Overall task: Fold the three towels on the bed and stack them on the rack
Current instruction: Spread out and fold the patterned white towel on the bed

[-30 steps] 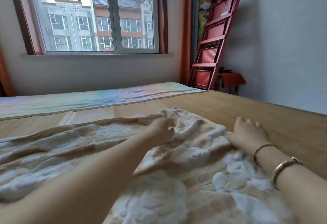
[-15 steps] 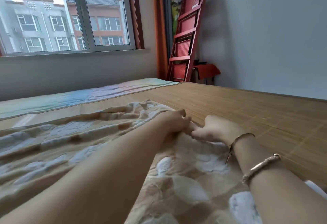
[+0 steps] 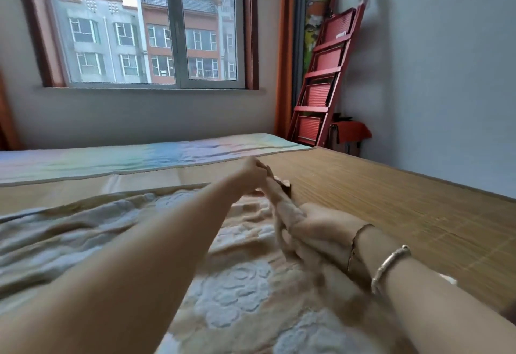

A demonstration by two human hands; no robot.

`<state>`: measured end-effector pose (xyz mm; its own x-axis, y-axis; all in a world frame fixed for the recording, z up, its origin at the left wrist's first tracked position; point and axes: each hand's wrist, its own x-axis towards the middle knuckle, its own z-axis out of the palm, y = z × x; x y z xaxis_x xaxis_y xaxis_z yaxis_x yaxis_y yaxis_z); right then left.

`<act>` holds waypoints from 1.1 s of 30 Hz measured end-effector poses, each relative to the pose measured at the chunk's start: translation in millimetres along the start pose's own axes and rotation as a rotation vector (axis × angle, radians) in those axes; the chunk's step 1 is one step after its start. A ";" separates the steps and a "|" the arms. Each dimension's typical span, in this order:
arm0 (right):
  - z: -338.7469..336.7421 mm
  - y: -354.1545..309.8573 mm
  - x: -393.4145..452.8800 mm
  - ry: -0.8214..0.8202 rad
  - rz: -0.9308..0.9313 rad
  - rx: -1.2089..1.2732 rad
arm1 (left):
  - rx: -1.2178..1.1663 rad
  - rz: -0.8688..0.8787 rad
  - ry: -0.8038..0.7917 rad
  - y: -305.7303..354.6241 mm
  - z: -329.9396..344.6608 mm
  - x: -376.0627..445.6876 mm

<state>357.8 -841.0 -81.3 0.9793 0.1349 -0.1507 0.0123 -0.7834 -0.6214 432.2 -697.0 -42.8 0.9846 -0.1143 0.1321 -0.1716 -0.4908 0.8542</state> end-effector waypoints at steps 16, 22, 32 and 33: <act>209.4 -453.5 -86.4 -0.187 -0.618 0.549 | -0.191 0.012 0.398 -82.7 -479.7 -249.9; 336.9 -588.4 -126.8 -0.402 -0.652 0.687 | -0.151 -0.096 0.599 -147.0 -614.4 -360.6; 531.5 -679.6 -178.9 -0.907 -0.417 0.612 | -0.309 -0.650 0.637 -320.7 -707.5 -501.5; 543.4 -680.1 -182.4 -0.991 -0.385 0.576 | -0.262 -0.740 0.631 -337.0 -710.7 -515.7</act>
<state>61.1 -3.1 -48.9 0.3487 0.9039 -0.2478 -0.0701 -0.2385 -0.9686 5.6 141.2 -41.5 0.6911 0.6581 -0.2988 0.4278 -0.0393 0.9030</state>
